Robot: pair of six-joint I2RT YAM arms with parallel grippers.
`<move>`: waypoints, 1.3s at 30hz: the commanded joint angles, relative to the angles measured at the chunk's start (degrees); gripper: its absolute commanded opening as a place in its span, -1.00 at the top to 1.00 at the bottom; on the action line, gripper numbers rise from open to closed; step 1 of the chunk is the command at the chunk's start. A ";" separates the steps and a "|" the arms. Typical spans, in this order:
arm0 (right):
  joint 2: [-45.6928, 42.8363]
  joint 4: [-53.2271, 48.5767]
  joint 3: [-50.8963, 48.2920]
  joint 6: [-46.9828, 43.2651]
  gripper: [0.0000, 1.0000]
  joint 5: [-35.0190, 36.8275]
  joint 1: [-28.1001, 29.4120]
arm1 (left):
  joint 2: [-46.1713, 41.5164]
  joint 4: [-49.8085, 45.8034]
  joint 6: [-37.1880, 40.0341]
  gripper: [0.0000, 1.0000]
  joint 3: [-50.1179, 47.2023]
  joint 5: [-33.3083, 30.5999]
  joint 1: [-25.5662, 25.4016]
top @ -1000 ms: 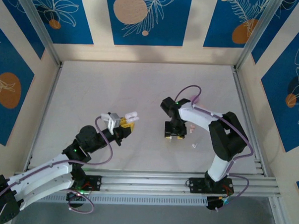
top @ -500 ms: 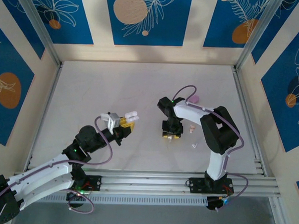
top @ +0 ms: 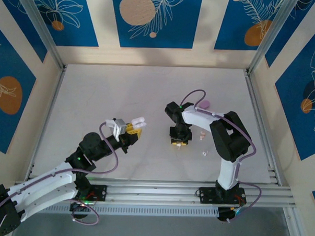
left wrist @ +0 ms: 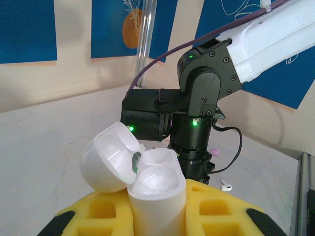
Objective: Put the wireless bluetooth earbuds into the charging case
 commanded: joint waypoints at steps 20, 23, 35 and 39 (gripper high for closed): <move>-24.38 6.97 2.17 -9.56 0.51 3.82 2.85 | 2.29 4.28 -1.18 0.89 2.04 2.43 -0.41; -31.58 13.97 2.63 -14.35 0.51 6.75 6.63 | 3.86 5.85 -1.64 0.88 2.31 3.38 -0.41; -37.27 29.34 3.08 -25.45 0.50 3.86 17.63 | 10.30 13.74 -5.21 0.88 3.71 7.06 -0.52; -36.18 29.53 2.49 -25.98 0.50 2.62 18.21 | 10.85 15.42 -6.00 0.88 3.65 7.38 -0.53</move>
